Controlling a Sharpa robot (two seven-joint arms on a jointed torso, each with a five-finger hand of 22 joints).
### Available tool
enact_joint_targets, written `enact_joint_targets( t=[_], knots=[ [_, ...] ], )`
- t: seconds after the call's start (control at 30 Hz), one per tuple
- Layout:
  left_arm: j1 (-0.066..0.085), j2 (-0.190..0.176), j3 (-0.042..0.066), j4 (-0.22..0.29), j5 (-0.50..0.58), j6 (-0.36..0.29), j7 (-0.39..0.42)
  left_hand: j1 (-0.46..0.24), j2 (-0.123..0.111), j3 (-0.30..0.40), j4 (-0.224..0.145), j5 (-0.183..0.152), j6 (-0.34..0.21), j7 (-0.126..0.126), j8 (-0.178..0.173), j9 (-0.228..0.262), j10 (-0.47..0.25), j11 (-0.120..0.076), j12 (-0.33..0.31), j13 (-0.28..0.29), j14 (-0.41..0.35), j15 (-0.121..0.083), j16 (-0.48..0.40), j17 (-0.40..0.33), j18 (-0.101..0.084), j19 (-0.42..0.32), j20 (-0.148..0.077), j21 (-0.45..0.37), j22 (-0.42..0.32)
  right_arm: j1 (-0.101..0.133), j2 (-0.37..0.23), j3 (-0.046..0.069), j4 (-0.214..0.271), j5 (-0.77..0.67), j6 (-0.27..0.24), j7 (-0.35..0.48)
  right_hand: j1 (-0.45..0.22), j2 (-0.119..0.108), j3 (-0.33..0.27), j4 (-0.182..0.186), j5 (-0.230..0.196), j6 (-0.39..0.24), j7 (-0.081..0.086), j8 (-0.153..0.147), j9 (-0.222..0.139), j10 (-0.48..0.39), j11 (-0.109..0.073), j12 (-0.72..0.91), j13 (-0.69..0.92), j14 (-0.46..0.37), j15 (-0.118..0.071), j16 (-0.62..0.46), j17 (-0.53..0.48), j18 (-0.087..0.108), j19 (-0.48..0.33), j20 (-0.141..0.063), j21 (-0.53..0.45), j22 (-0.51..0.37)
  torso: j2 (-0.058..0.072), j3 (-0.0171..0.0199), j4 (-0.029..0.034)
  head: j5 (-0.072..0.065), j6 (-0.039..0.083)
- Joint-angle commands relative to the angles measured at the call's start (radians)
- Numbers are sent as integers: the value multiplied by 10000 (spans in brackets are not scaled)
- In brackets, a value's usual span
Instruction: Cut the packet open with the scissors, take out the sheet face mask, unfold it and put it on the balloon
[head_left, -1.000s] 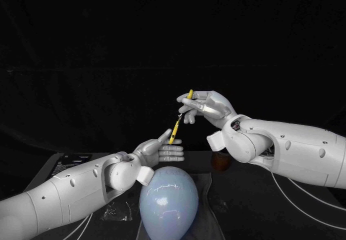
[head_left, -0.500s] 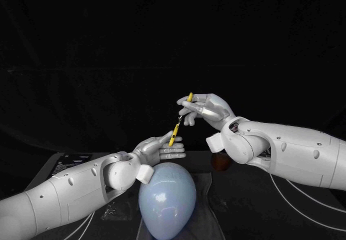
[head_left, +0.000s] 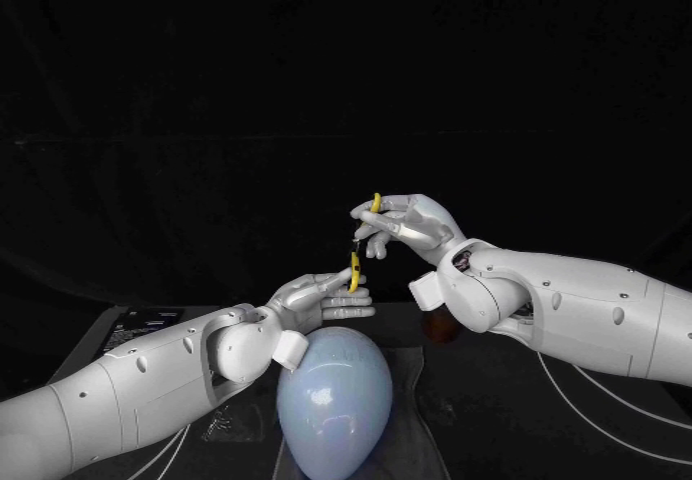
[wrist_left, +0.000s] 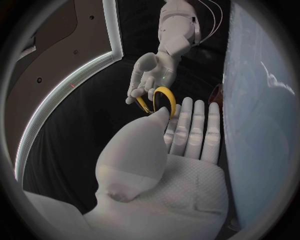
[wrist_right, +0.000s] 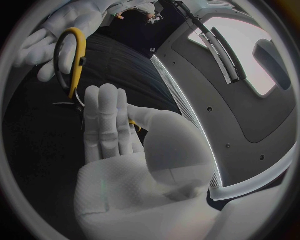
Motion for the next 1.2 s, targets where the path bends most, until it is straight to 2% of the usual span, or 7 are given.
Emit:
enact_joint_targets(
  t=[0.03, 0.47, 0.67, 0.87, 1.03, 1.1, 1.2],
  knots=[
    [21, 12, 26, 54, -90, 362, 251, 25, -184, 111, -5, -4, 77, 29, 41, 29, 83, -13, -53, -13, 41, -22, 67, 43, 197, -60, -18, -3, 6, -89, 57, 5, -44, -669, -35, -48, 10, 123, 15, -63, -31, 58, 46, -51, -13, -82, 6, -19, -16, -86, 3, -53, -2, 67, -65, -6, -29, 15, 11, 1, 5, 10, 11],
    [21, 6, 39, 56, -168, 278, 264, 21, -771, 505, 18, -5, 208, 76, 113, 117, 350, -69, 70, 55, 237, -108, 395, 261, 202, -18, -24, 8, 11, -459, 43, 1, 242, -939, 147, -67, 12, 131, 11, -72, -31, 58, 54, -77, -20, -111, 15, -24, -47, -110, 11, -60, -5, 67, -88, 2, -32, 24, 12, 10, 1, 75, -5],
    [22, 6, 40, 47, -175, 119, 232, 143, -866, 776, -84, -1, 472, 14, 248, 200, 663, -181, 313, 187, 439, -218, 680, 428, 215, 77, -40, 57, 29, -543, -61, 1, 455, -955, 111, -12, 13, 135, 8, -76, -31, 59, 58, -88, -23, -123, 19, -25, -61, -121, 15, -64, -7, 67, -99, 6, -33, 28, 10, 12, -2, 86, 13],
    [24, -16, 40, 35, -183, -301, 272, 412, -843, 1496, -566, -10, 783, -88, 628, 452, 926, -329, 749, 459, 690, -364, 1156, 687, 232, 380, -152, 259, 98, -580, -253, 2, 748, -939, 126, 19, 17, 138, 8, -84, -32, 60, 60, -100, -27, -134, 22, -25, -76, -134, 19, -68, -8, 67, -112, 10, -34, 33, 13, 14, -1, 104, 26],
    [24, -51, 39, 16, -188, -805, 425, 54, -962, 2448, -947, -29, 702, -108, 1009, 827, 905, -375, 1225, 789, 721, -441, 1550, 871, 209, 584, -316, 518, 197, -595, -412, 2, 892, -921, 241, -102, 22, 119, -15, -120, -32, 72, 64, -134, -35, -141, 23, -13, -120, -69, 13, -3, 17, 76, -107, 15, -4, 66, 13, 5, -5, 102, 32],
    [24, -62, 39, 12, -211, -935, 474, -74, -1019, 2636, -1044, 2, 673, -114, 1106, 928, 888, -381, 1369, 889, 724, -461, 1658, 919, 209, 609, -342, 584, 225, -602, -460, 1, 913, -918, 262, -166, 24, 71, -50, -179, -26, 95, 64, -181, -45, -148, 18, -8, -184, 26, 4, 117, 69, 90, -80, 18, 65, 129, 13, 7, -2, 113, 31],
    [24, -85, 38, 10, -272, -1097, 538, -328, -1067, 2934, -1193, 2, 611, -126, 1279, 1112, 831, -397, 1650, 1087, 718, -489, 1863, 1009, 203, 637, -377, 707, 279, -624, -547, 0, 931, -916, 281, -284, -31, -186, -206, -302, 65, 109, 88, -290, -64, -274, 35, -26, -334, 214, 7, 427, 204, 102, -6, 28, 244, 282, 20, 5, 9, 91, 42]
  ],
)
